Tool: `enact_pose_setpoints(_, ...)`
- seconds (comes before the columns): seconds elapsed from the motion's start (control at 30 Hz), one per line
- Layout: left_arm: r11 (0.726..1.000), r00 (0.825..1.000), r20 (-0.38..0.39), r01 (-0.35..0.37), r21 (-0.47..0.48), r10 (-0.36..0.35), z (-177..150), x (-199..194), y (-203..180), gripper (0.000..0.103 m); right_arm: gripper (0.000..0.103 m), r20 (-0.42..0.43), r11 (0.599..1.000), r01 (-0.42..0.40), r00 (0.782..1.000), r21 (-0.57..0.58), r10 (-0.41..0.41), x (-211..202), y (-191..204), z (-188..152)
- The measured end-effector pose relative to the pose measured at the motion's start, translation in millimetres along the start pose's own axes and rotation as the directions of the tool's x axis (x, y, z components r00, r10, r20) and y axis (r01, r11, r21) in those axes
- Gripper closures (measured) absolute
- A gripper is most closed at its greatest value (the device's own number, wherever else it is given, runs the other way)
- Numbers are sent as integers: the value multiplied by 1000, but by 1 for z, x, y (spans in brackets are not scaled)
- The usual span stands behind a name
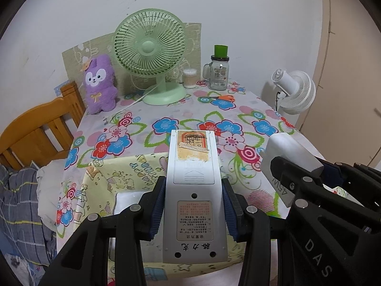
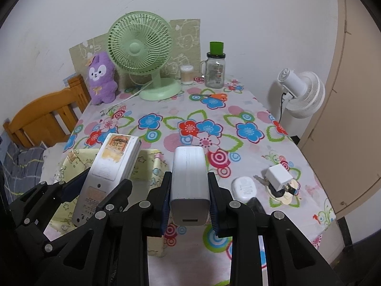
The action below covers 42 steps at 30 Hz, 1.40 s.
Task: Organize rigid objects
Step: 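Carry the power strip in the left tool while the right tool carries the power bank over the yellow box, then lower the power strip into the box and open the left tool while the right tool releases the power bank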
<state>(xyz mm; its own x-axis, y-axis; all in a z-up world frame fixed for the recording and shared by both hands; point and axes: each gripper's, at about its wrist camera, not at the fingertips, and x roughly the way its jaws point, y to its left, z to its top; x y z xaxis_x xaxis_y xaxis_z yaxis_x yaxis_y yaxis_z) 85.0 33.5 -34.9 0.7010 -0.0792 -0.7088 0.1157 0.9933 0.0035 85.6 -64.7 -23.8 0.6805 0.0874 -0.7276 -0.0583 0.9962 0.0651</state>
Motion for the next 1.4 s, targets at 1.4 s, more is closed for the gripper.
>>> enact_pose_setpoints(1.4, 999, 990, -139, -38, -36, 33, -21, 50, 76, 58, 72, -139, 998, -43, 990, -50, 36, 65, 79, -4)
